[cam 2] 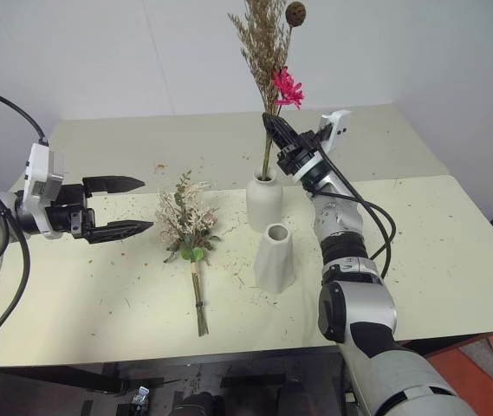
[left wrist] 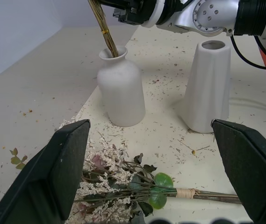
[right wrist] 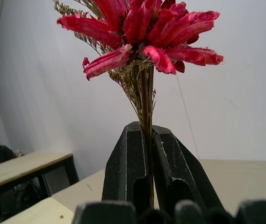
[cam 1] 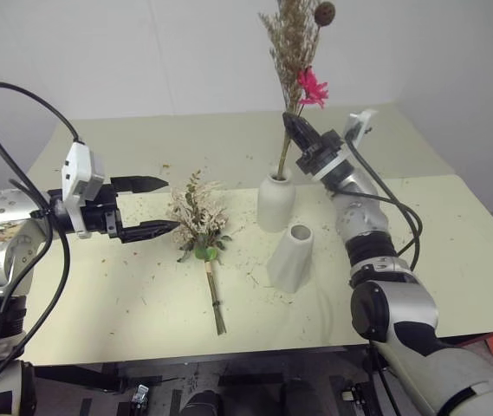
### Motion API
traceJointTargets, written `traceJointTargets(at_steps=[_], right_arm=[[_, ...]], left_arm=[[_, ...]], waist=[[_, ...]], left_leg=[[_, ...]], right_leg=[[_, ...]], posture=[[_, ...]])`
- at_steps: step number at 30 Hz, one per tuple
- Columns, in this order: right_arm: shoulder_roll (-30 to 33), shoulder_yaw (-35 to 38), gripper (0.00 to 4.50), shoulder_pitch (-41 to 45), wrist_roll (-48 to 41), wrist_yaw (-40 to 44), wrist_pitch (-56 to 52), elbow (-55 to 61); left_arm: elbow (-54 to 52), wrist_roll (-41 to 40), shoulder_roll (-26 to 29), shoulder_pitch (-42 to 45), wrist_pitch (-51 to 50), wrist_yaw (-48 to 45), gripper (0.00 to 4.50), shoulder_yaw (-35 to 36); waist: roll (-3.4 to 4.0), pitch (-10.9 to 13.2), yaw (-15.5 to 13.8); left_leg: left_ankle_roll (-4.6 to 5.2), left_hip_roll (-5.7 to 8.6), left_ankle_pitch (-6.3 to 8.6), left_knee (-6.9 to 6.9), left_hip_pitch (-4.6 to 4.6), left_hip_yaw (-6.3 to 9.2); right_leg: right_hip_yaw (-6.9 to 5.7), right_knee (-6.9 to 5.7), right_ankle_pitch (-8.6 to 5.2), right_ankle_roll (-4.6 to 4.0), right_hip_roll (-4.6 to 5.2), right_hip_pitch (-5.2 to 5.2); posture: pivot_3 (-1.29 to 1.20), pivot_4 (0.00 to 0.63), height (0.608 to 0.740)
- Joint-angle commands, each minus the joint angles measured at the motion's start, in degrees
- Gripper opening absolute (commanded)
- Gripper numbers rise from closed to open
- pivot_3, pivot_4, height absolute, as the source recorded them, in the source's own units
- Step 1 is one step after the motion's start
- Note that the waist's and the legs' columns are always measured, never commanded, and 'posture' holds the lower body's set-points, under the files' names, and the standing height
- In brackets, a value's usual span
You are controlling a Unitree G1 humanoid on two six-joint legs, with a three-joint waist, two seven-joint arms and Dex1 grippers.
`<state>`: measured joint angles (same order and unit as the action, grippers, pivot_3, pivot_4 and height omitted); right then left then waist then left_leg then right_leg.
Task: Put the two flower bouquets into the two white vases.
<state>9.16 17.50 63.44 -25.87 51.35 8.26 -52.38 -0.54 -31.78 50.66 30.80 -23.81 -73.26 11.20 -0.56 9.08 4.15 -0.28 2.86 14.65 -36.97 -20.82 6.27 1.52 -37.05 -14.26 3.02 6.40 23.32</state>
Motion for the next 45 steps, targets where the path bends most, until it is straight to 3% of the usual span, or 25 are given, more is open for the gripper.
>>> traceJointTargets(at_steps=[1, 5, 15, 19, 27, 29, 36, 45], right_arm=[[0.2, -0.1, 0.3, -0.5, 0.4, 0.8, 2.5, 0.2], [0.0, -1.1, 0.3, -1.8, 2.0, 0.4, 6.2, 1.3], [1.2, 1.2, 0.3, -2.3, -3.3, 5.8, -1.4, 2.5], [1.4, 0.6, 1.18, -3.4, -3.5, 7.6, -3.1, 4.4], [2.3, -1.3, 4.04, -5.6, -1.2, 7.3, -5.5, 8.1], [2.9, -2.9, 4.48, -6.0, 0.6, 7.3, -4.5, 8.3], [7.5, -8.4, 4.48, -7.3, 6.1, 9.2, -4.6, 9.5], [15.1, -12.1, 4.48, -5.1, 11.1, 15.0, 3.5, 10.1]], left_arm=[[-1.3, -1.0, 0.6, 0.1, 0.4, 0.4, 4.5, 1.6], [-1.9, -1.5, 0.8, -0.5, -0.1, 0.2, 4.5, 2.0], [-3.1, -2.2, 0.6, -2.3, -0.3, 1.2, 4.5, 2.7], [-3.1, -2.2, 0.5, -2.6, 0.0, 1.7, 4.5, 2.5], [-2.8, -2.5, -0.2, -2.5, 0.9, 1.9, 4.5, 2.5], [-2.6, -2.2, -0.2, -2.5, 1.1, 2.0, 4.5, 2.2], [-2.7, -2.1, -0.3, -2.7, 1.1, 2.1, 4.5, 2.0], [-3.4, -2.2, -0.7, -3.8, 1.3, 2.8, 4.5, 2.2]], waist=[[0.0, 0.0, 0.0], [0.0, 0.0, 0.0], [0.0, 0.0, -0.1], [0.0, 0.0, 0.0], [0.0, 0.0, -0.1], [0.0, 0.0, -0.1], [0.0, 0.0, -0.1], [0.0, 0.0, 0.0]], left_leg=[[0.0, 0.0, 0.0, 0.0, 0.0, 0.0], [-0.01, 0.0, -0.01, 0.0, 0.0, 0.0], [-0.01, -0.02, 0.0, 0.01, 0.01, -0.01], [-0.01, -0.03, 0.0, 0.01, 0.01, -0.01], [-0.01, -0.02, 0.0, 0.01, 0.02, -0.01], [-0.01, -0.02, 0.0, 0.01, 0.02, -0.02], [-0.01, -0.01, 0.0, 0.01, 0.02, -0.09], [-0.01, -0.03, 0.0, 0.01, 0.02, -0.19]], right_leg=[[0.0, 0.0, 0.0, 0.0, 0.0, 0.0], [0.01, 0.0, 0.0, 0.0, 0.0, 0.01], [0.06, 0.0, 0.0, -0.01, -0.03, 0.0], [0.07, 0.02, 0.0, -0.01, -0.03, 0.0], [0.08, 0.0, 0.0, -0.01, -0.03, 0.0], [0.09, 0.0, 0.0, -0.01, -0.03, 0.0], [0.1, 0.01, 0.0, -0.01, -0.03, 0.01], [0.1, 0.02, 0.0, -0.01, -0.05, -0.01]], posture=[[0.0, 0.15, 0.74], [0.0, 0.15, 0.74], [0.0, 0.15, 0.74], [0.0, 0.15, 0.74], [0.0, 0.15, 0.74], [0.0, 0.15, 0.74], [0.0, 0.15, 0.74], [0.0, 0.15, 0.74]])
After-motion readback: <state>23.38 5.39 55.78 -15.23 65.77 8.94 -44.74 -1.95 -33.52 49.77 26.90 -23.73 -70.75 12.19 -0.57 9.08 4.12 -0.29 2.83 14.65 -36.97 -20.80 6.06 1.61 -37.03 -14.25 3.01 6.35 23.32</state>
